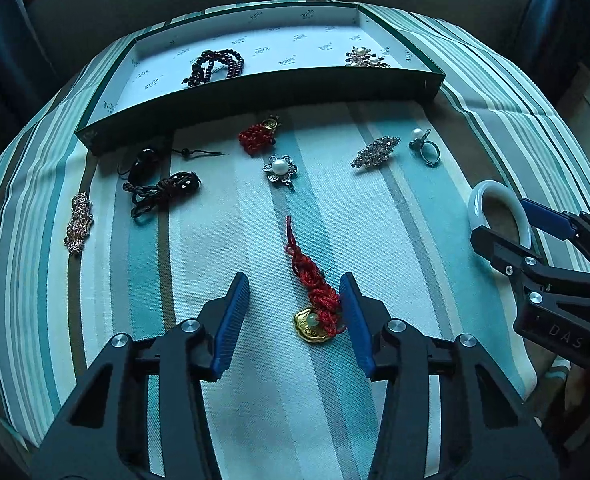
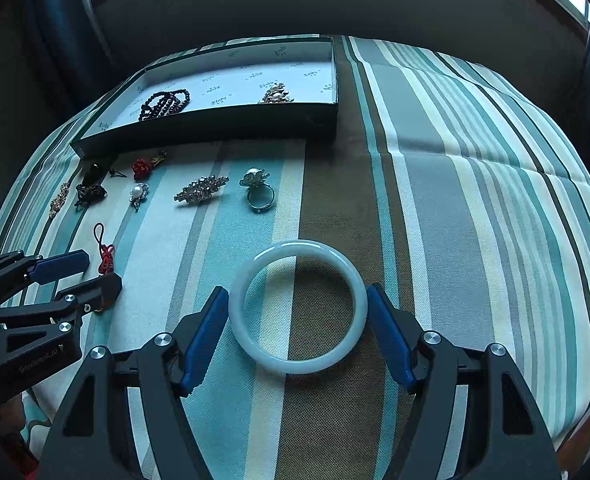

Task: Organize jewelry
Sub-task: 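Grasp the white bangle with the right tool while the left tool grasps the red tassel, then drop the tassel in the box with left tool while right tool drops the bangle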

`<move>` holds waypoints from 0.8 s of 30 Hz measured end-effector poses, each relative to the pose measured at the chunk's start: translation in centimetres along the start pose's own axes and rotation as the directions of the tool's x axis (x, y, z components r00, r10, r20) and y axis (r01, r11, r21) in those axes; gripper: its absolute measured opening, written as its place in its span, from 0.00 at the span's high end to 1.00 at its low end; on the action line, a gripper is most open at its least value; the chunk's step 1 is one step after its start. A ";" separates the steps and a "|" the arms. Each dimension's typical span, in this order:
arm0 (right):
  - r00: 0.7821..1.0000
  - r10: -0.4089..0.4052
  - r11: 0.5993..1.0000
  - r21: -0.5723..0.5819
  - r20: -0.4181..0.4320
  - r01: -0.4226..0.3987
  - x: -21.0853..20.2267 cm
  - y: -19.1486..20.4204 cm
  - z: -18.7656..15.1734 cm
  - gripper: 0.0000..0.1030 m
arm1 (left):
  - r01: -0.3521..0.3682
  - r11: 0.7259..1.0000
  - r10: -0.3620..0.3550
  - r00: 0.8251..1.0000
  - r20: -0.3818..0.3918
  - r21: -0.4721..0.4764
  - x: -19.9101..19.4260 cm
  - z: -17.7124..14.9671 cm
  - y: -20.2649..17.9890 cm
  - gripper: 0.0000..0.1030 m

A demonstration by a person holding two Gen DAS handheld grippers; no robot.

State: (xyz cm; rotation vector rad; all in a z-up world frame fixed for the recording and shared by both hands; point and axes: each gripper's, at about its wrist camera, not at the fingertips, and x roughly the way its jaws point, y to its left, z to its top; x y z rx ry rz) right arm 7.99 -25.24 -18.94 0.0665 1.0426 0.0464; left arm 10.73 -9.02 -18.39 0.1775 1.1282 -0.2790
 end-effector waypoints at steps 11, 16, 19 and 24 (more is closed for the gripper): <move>1.000 0.002 1.000 0.000 -0.005 -0.002 0.3 0.2 -0.2 0.32 | 0.030 0.999 -0.030 1.000 0.000 0.032 0.0 0.5 -0.2 0.80; 1.000 0.000 1.000 -0.001 -0.005 0.000 0.4 0.3 -0.2 0.32 | 0.046 0.998 -0.046 0.999 -0.001 0.031 0.0 0.5 0.1 0.87; 1.000 -0.001 1.000 -0.003 -0.004 0.001 0.4 0.3 -0.2 0.32 | 0.036 0.998 -0.036 0.999 0.003 0.044 0.0 0.4 -0.1 0.87; 1.000 -0.001 1.000 -0.003 -0.004 0.001 0.4 0.3 -0.2 0.32 | 0.036 0.999 -0.036 0.999 0.006 0.041 0.0 0.4 0.0 0.89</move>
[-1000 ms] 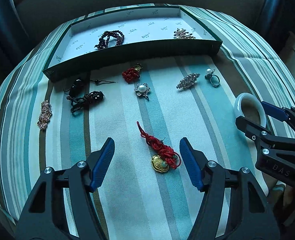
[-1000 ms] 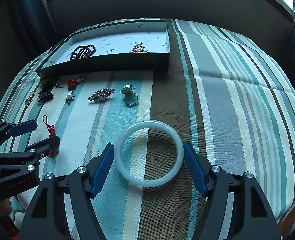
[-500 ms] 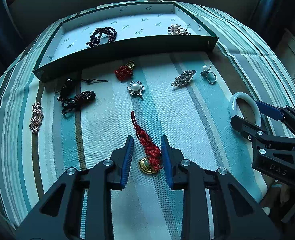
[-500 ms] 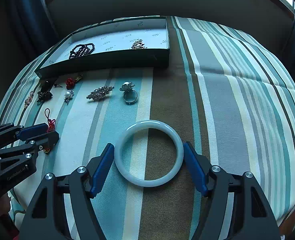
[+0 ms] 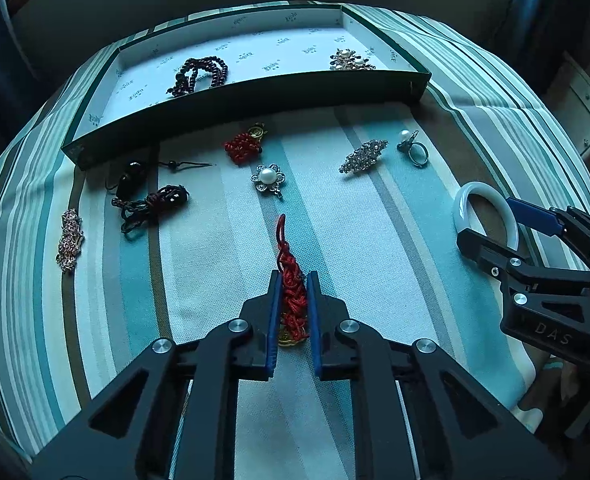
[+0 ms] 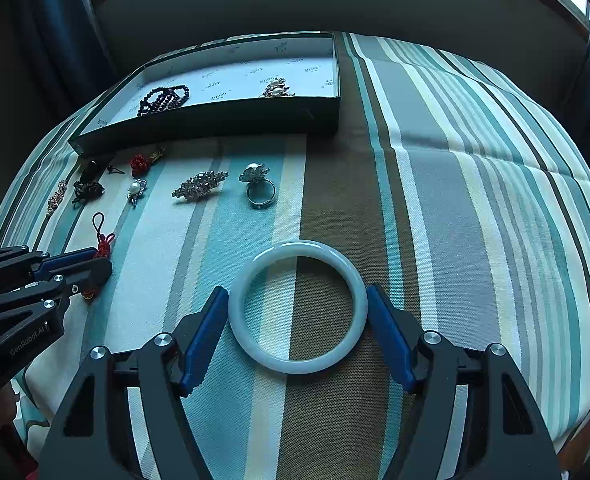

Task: Organize jewelry
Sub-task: 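Drop the tassel in the box with left tool while right tool drops the bangle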

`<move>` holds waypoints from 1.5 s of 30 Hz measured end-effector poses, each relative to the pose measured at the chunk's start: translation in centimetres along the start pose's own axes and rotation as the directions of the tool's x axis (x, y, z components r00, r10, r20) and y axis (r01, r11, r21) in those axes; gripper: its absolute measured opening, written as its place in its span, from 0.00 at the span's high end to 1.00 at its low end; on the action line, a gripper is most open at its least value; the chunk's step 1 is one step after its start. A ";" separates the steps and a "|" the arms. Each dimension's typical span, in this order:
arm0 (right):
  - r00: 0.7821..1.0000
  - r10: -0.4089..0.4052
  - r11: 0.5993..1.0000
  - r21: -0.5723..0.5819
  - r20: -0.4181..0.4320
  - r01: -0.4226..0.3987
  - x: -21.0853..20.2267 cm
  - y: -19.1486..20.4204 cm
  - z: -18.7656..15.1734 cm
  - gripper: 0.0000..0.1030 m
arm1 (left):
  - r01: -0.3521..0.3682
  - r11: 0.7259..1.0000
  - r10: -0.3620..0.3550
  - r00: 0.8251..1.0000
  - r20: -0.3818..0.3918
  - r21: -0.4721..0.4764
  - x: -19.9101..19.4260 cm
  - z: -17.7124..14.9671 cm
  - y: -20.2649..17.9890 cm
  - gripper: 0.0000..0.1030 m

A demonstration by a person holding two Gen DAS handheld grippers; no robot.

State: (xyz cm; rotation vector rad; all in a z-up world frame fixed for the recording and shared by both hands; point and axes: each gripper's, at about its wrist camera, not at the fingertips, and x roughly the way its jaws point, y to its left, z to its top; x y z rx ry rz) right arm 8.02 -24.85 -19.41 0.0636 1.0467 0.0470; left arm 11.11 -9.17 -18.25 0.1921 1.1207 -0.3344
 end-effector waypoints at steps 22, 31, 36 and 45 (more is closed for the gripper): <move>0.999 0.028 1.000 -0.003 0.037 -0.028 -0.9 0.8 1.3 0.32 | -0.005 0.998 0.013 0.994 0.107 -0.067 -3.4 1.0 3.0 0.90; 0.995 0.055 0.998 -0.034 0.086 -0.052 -1.6 2.4 4.1 0.32 | -0.012 0.996 0.029 0.982 0.189 -0.092 -5.4 3.2 4.7 0.90; 0.989 0.078 0.996 -0.052 0.124 -0.072 -1.9 3.4 6.3 0.32 | -0.026 0.993 0.052 0.971 0.234 -0.112 -6.2 5.1 6.1 0.90; 0.973 0.103 0.992 -0.098 0.208 -0.084 -1.6 5.6 12.0 0.32 | -0.042 0.990 0.082 0.949 0.305 -0.137 -6.2 10.3 8.9 0.90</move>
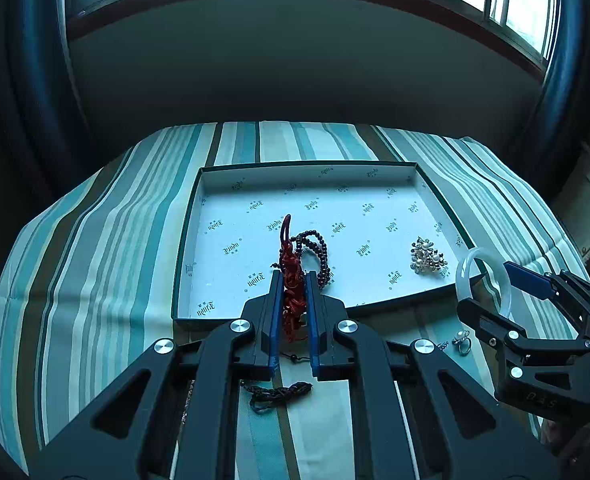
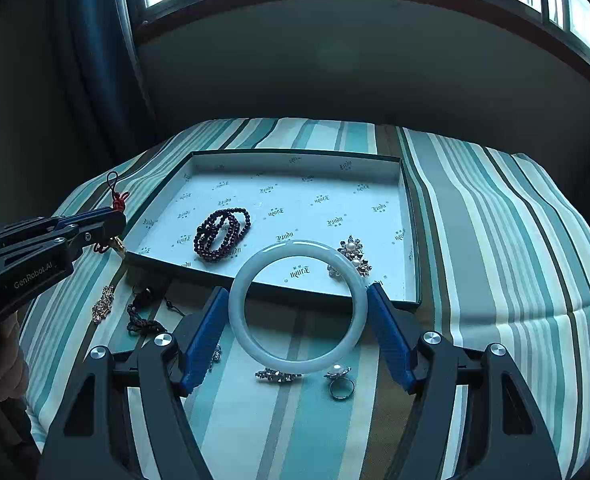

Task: Organize jewelry
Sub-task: 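Drop the tassel in the box with left tool while right tool drops the bangle, then withdraw both open tools from the box toward the rhinestone brooch and pearl ring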

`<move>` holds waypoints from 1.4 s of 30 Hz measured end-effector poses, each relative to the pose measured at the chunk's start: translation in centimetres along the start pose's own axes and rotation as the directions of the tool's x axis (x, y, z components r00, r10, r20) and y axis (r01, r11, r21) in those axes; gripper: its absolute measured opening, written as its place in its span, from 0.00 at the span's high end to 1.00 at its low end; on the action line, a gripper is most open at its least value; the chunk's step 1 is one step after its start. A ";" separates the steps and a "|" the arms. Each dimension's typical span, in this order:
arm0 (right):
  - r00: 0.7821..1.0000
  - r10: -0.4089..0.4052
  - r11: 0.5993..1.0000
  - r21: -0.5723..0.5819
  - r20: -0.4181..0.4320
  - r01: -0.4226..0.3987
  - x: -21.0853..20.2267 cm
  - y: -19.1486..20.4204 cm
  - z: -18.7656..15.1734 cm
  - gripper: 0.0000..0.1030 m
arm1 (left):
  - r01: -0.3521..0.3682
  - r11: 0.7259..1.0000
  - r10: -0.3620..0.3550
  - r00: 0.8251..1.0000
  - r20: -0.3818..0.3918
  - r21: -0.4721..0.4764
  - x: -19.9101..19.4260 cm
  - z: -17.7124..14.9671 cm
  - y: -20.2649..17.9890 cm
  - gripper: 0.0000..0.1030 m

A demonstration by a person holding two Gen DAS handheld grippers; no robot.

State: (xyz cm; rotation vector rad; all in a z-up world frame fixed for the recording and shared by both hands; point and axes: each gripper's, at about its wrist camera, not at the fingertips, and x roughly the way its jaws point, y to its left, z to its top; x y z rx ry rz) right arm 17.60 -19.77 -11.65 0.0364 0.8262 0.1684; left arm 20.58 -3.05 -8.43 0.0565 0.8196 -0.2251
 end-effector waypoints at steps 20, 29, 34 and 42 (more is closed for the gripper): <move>0.994 0.005 1.000 0.004 -0.113 -0.005 11.2 0.6 2.5 0.32 | -0.055 0.998 0.053 0.991 -0.123 -0.014 11.2 1.4 4.0 0.90; 0.991 -0.005 1.000 -0.007 -0.135 0.005 12.9 0.9 2.2 0.32 | -0.058 0.998 0.056 0.990 -0.131 -0.012 12.2 1.1 4.5 0.88; 0.989 0.000 1.000 -0.001 -0.146 0.000 13.5 0.7 1.9 0.32 | -0.070 0.998 0.069 0.989 -0.134 -0.006 12.7 0.9 4.4 0.76; 0.991 0.012 1.000 0.003 -0.135 -0.012 13.4 0.7 2.1 0.32 | -0.064 0.998 0.062 0.987 -0.149 -0.012 13.1 0.4 4.5 0.55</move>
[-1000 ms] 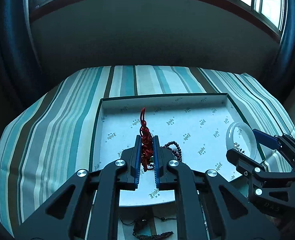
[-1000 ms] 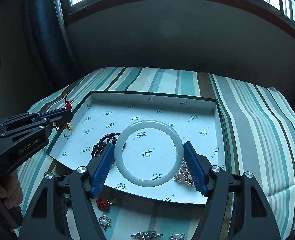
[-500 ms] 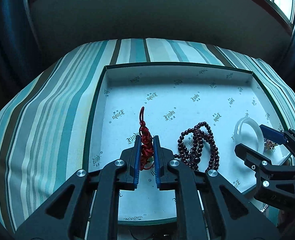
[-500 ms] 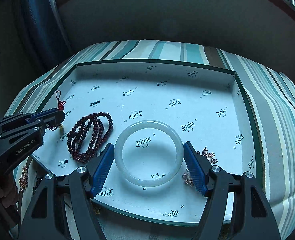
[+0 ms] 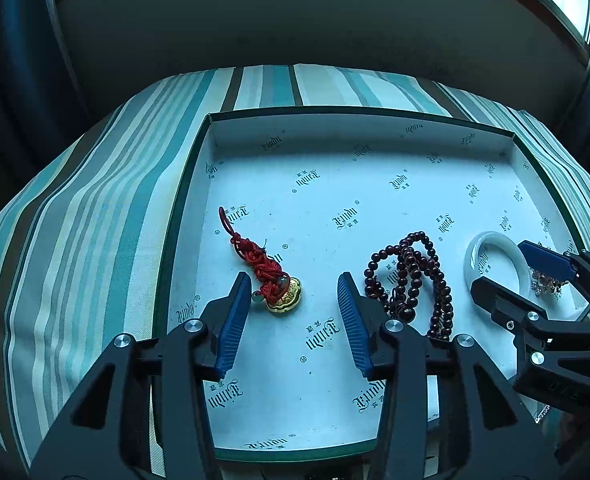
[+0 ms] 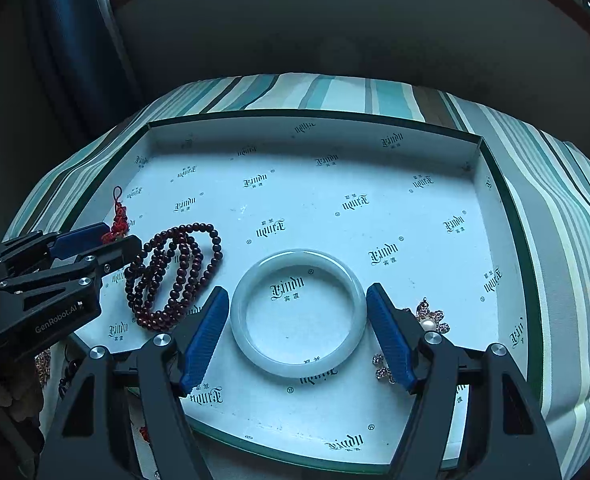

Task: Organize jewelry
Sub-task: 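Withdraw both open tools from the box toward the rhinestone brooch and pearl ring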

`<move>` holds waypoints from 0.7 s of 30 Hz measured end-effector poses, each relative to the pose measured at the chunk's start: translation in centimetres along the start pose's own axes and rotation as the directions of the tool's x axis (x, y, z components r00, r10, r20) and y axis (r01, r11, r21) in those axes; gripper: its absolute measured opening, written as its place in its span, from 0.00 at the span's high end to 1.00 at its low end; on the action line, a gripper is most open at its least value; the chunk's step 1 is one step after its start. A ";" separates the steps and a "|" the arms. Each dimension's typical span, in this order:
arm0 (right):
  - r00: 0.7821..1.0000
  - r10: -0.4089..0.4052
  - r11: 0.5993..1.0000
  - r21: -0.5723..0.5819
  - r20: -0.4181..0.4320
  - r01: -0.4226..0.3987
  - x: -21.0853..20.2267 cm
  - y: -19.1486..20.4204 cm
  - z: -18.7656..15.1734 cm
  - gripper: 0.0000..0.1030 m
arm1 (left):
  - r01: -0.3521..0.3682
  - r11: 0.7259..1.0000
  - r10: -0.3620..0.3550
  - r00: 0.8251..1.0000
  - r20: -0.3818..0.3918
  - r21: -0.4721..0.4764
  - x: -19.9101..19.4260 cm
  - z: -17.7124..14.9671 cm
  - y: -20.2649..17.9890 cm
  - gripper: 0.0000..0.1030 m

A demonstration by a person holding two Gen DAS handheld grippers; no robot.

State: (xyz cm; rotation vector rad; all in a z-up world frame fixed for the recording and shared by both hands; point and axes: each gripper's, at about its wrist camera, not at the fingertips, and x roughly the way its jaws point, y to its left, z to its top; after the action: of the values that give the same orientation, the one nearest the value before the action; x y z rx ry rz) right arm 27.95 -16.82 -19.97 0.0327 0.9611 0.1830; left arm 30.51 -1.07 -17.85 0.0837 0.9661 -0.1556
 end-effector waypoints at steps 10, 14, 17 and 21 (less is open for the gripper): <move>0.996 -0.002 1.000 0.005 0.088 0.002 -4.8 -0.3 0.5 0.32 | -0.003 1.000 0.003 0.999 0.041 0.004 -2.8 0.3 -0.1 0.33; 0.995 -0.019 1.000 0.003 0.101 0.019 -6.8 -0.6 -0.3 0.32 | -0.010 1.000 0.010 0.998 0.054 -0.011 -4.8 0.0 0.1 0.32; 0.996 -0.026 1.000 0.002 0.088 0.026 -8.0 -1.0 -1.5 0.32 | -0.018 1.000 0.019 0.998 0.062 -0.019 -6.3 -0.8 0.0 0.32; 0.997 -0.036 0.999 -0.001 0.061 0.036 -9.0 -1.2 -3.6 0.32 | -0.025 0.999 0.026 0.997 0.070 -0.023 -8.1 -2.3 -0.1 0.32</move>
State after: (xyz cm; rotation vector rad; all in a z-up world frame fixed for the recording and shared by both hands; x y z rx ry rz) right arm 20.18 -19.74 -14.90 0.0191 0.9001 0.1488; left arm 24.09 -0.09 -12.48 0.0693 0.8961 -0.1235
